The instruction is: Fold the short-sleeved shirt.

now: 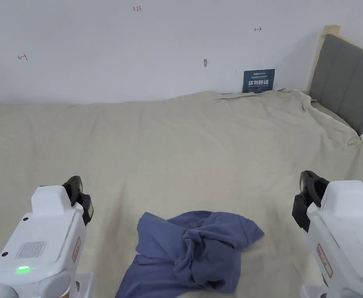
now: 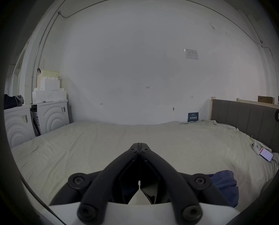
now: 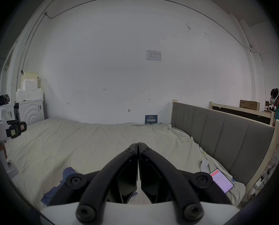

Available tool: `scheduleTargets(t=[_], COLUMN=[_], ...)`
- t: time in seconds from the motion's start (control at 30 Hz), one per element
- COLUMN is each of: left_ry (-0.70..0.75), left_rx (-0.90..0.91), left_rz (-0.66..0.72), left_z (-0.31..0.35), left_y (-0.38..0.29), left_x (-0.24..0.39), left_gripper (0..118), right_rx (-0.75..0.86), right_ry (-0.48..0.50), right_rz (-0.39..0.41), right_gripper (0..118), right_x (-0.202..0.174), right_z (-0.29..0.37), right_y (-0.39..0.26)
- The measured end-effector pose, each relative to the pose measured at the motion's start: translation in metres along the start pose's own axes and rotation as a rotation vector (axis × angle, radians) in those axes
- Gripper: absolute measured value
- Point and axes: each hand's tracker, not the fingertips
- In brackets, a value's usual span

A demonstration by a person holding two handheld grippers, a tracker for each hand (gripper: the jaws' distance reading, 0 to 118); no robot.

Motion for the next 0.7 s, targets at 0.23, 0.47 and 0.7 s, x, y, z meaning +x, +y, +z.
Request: scheduleTargets(t=[0.23,0.47,0.7], left_ry=[-0.02,-0.102,-0.21], left_rx=[-0.051,-0.32,-0.687], left_rz=[-0.014,0.026,0.104], left_z=[-0.008,-0.026,-0.04], left_y=[-0.004,-0.015,-0.061], left_x=[-0.005,0.0,0.001], left_gripper=[0,0,0], right_rx=[-0.005,-0.014,-0.036], right_ry=[0.0,0.003,0.009], right_rz=[0.0,0.003,0.003], right_gripper=[0,0,0], right_x=[0.0,0.001,0.0], right_z=[0.0,-0.003,-0.008], right_y=[0.0,-0.002,-0.008])
